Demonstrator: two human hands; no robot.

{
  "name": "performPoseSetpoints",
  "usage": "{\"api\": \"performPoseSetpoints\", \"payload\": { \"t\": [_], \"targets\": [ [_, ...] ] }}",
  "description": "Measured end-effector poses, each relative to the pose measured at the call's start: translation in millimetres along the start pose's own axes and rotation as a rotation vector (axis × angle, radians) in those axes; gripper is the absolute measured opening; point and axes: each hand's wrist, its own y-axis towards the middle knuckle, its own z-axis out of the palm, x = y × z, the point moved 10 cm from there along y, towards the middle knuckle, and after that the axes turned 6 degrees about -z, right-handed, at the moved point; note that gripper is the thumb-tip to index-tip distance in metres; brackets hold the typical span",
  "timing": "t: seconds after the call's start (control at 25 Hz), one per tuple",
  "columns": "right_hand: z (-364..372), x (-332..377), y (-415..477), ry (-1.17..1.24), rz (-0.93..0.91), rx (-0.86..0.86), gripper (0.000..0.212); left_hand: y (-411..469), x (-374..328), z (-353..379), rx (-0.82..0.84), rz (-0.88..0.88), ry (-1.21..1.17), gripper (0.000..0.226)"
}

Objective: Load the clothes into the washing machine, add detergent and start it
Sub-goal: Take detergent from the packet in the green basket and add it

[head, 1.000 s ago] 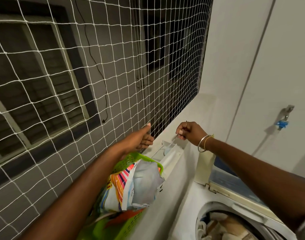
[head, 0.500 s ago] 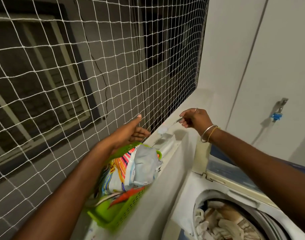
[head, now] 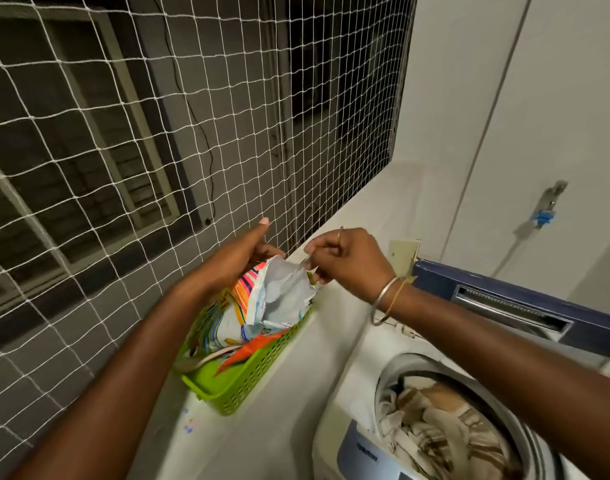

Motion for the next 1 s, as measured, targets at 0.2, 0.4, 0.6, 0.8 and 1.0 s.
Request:
{"api": "performPoseSetpoints", "payload": {
  "t": [0.2, 0.4, 0.6, 0.8, 1.0],
  "targets": [
    [83, 28, -25, -0.794, -0.554, 0.136, 0.023, -10, 2, -2, -0.014, -0.021, -0.082, 0.074],
    [97, 36, -28, -0.71, -0.611, 0.162, 0.016, -15, -2, -5, -0.05, 0.001, -0.04, 0.072],
    [63, 6, -12, -0.29, -0.184, 0.163, 0.018, -16, -5, -5, -0.057, 0.004, 0.006, 0.071],
    [17, -12, -1, -0.02, -0.001, 0.061, 0.013, -4, -2, -2, -0.008, -0.038, 0.051, 0.076],
    [-16, -13, 8, 0.03, 0.031, -0.01, 0.011, 9, -9, 2, 0.014, -0.046, 0.015, 0.075]
  ]
}}
